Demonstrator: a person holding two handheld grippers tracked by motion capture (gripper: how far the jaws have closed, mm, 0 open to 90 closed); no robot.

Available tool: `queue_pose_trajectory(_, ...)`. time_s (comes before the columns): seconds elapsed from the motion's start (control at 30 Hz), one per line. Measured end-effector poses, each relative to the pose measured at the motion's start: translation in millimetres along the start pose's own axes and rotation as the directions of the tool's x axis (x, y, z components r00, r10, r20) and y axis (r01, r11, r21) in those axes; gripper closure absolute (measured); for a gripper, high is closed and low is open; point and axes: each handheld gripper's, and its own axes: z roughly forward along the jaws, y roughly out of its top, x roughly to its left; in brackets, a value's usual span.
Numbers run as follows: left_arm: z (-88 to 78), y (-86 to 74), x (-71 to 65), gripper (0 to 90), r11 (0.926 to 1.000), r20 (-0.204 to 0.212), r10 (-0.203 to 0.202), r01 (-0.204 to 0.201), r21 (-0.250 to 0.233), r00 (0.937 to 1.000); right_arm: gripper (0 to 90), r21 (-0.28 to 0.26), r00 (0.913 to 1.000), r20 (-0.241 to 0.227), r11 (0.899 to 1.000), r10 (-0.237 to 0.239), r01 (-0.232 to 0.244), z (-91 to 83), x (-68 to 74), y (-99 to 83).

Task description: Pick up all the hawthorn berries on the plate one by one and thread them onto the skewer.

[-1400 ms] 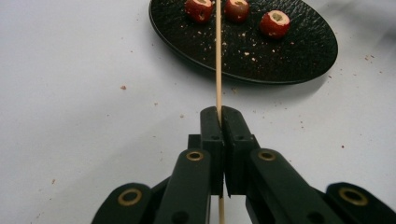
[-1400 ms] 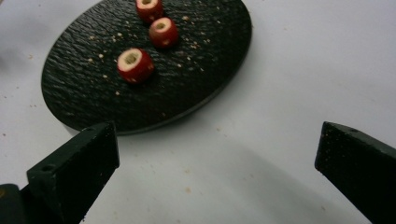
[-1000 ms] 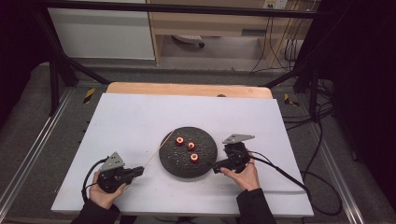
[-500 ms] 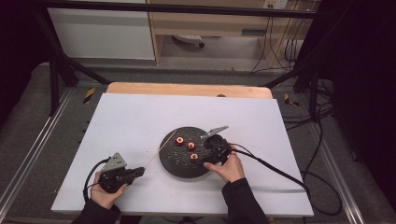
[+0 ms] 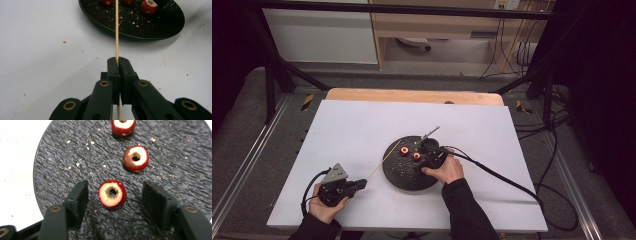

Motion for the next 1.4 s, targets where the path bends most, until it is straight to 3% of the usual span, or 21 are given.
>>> queue_pose_trajectory(0.3, 0.3, -0.1, -0.6, 87.9, 1.0, -0.001, 0.004, -0.004, 0.002, 1.0, 51.6, 0.076, 1.0, 0.002, 0.997, -0.008, 0.008, 10.5, -0.8, 5.0)
queue_pose_trajectory(0.73, 0.5, 0.0, -2.0, 87.9, 0.9999, -0.003, 0.013, -0.013, 0.001, 0.9999, 59.8, 0.094, 0.9994, -0.018, 0.995, 0.029, -0.027, 10.9, -3.8, 7.5)
queue_pose_trajectory(0.97, -0.2, -0.1, -3.2, 87.9, 0.9999, -0.008, 0.012, -0.012, -0.006, 0.9999, 60.0, -0.025, 0.9961, -0.055, 0.997, 0.069, -0.07, -8.8, -0.9, 6.5)
queue_pose_trajectory(1.13, -0.7, -0.5, -3.5, 87.9, 0.9998, -0.01, 0.009, -0.009, -0.015, 0.9999, 60.1, -0.119, 0.9907, -0.084, 0.986, 0.107, -0.116, -19.3, 2.2, 2.2)
queue_pose_trajectory(1.23, -0.6, -0.7, -3.8, 87.9, 0.9998, -0.01, 0.007, -0.007, -0.017, 0.9999, 60.1, -0.191, 0.9851, -0.113, 0.97, 0.13, -0.15, -22.0, 2.0, -4.6)
queue_pose_trajectory(1.4, -0.5, -0.9, -4.5, 87.9, 0.9998, -0.011, 0.007, -0.007, -0.02, 0.9999, 60.1, -0.305, 0.9697, -0.18, 0.928, 0.165, -0.214, -22.3, 3.5, -16.8)
